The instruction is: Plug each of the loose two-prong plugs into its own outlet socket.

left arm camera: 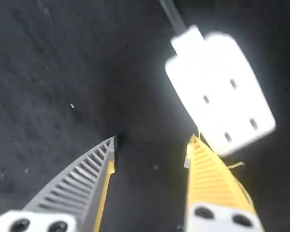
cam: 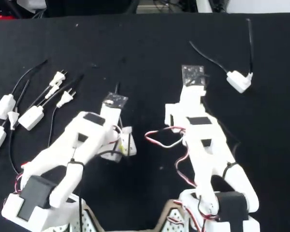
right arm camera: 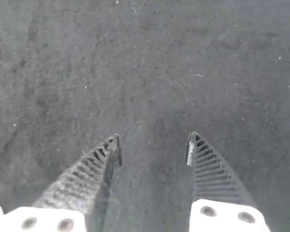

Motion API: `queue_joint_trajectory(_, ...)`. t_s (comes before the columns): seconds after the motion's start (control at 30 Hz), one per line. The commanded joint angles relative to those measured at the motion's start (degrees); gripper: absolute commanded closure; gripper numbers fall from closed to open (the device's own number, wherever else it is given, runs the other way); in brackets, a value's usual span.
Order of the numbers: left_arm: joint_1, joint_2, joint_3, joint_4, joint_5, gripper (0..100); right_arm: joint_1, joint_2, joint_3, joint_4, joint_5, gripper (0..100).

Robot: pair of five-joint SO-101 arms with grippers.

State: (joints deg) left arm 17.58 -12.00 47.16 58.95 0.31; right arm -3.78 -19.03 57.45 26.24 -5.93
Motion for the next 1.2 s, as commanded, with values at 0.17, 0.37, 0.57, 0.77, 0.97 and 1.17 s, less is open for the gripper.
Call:
queue_joint_trajectory(0.17,-11.74,0.62,-25.19,11.16,-1.58,77,0.79,-1.98,-3.3,0.53,-0.7,78.3)
queue_joint_trajectory(0.37,-8.75,10.99,-22.46,-7.3,6.68,77,0.79,-1.98,-3.3,0.53,-0.7,78.3)
queue_joint_trajectory(0.57,-4.7,18.55,-26.51,-10.37,6.95,77,0.79,-1.98,-3.3,0.53,-0.62,78.3)
queue_joint_trajectory(0.77,-5.41,23.47,-29.76,-11.43,7.03,77,0.79,-1.98,-3.3,0.53,-0.53,78.3)
queue_joint_trajectory(0.97,-11.74,27.43,-30.29,-9.67,13.36,77,0.79,-1.98,-3.38,0.53,-0.44,78.3)
queue_joint_trajectory(1.17,-15.87,24.09,-28.7,-2.55,15.21,77,0.79,-1.98,-3.47,0.53,-0.44,78.3)
